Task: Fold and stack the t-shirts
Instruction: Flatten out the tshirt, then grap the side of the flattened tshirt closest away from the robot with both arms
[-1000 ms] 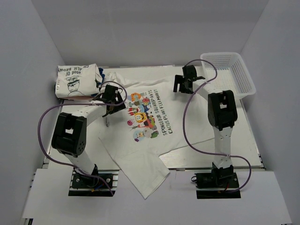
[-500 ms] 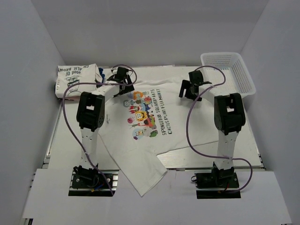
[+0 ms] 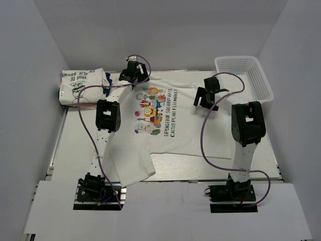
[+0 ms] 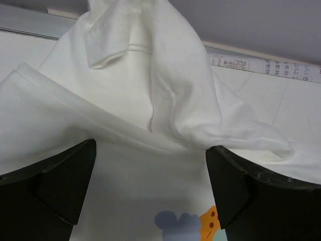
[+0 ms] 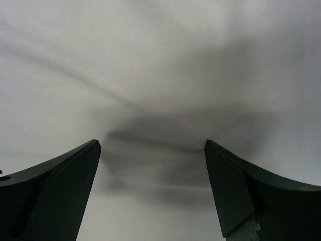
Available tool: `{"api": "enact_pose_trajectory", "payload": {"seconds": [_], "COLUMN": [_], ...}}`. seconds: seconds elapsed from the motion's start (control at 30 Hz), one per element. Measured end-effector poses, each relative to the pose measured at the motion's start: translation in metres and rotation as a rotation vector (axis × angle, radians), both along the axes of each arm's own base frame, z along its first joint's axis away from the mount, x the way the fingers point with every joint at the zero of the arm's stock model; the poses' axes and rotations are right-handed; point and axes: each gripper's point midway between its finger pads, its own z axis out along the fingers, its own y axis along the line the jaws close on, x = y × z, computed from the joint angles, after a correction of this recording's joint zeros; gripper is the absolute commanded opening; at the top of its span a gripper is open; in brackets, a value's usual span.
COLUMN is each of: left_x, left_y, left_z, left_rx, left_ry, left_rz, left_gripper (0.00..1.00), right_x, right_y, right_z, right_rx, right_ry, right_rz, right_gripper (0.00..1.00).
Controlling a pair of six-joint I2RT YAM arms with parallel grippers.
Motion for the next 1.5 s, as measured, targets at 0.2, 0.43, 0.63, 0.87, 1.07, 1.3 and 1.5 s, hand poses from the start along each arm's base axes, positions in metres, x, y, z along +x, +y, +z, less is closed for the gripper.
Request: {"api": "enact_pose_trajectory", "payload": {"seconds": [0.2,0.43,0.63,0.87,1.07,1.3,1.5], "left_x": [0.003,-0.087,-0.257,-0.423,-0.509,-0.568,-0.596], "left_y": [0.003,0.029,0.043,0.068,0.066,0.054,0.060], "left_z": [0.005,0.040,0.160,0.125,0.071,0.007,-0.012], "left_rx": [-0.026,0.030,-0.115,-0.271,-0.373,-0.423,-0.357], "left_ry": [-0.013,0.172,0.096,0.147,0.393,0.773,0.977], "left_rz": [-0.028,-0.026,-0.018,0.042,0.062,0.099,0.143], "left_gripper": [1.00,1.00,1.00,1.00,1.00,1.00,0.96], "right_x": [0.028,0.018,-0.061,-0.136,-0.149,-0.145,-0.148], "right_y": [0.003,0.001,-0.018,-0.031,-0.032,-0.028,-0.033], "right_z": [0.027,0.083,0.105,0.063,0.072,0.070,0.060], "right_rx": [-0.016,-0.001,0.021,0.039,0.073,0.093,0.077], "right_ry": [-0.037,-0.124,-0.140,-0.042,-0.081,-0.086,-0.060], "right_rz": [0.011,-0.005,-0.054,-0.081,-0.094,-0.097,-0.115], "right_gripper": [0.90,0.90,0.90,0.90,0.90,0.90,0.90]}}
